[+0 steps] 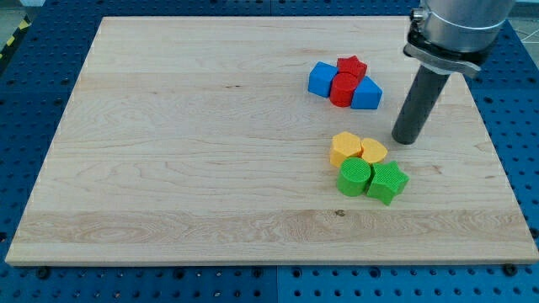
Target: Move the green circle along with green star a bit right
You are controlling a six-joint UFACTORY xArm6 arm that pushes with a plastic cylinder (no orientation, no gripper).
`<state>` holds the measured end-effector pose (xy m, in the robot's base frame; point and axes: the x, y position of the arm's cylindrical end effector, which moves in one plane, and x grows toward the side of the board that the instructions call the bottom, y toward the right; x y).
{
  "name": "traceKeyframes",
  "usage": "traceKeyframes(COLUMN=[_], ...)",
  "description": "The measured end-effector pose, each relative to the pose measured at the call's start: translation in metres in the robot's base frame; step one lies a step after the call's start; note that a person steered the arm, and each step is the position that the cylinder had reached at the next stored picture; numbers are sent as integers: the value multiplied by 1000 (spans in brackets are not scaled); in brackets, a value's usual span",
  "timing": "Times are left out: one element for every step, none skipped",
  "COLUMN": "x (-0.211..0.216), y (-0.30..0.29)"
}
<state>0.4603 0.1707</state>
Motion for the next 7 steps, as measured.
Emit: traceKeyframes(x=[0,-5,-20,-28,-28,-18,18], y=[-16,-36,-65,-87,-116,-149,-154])
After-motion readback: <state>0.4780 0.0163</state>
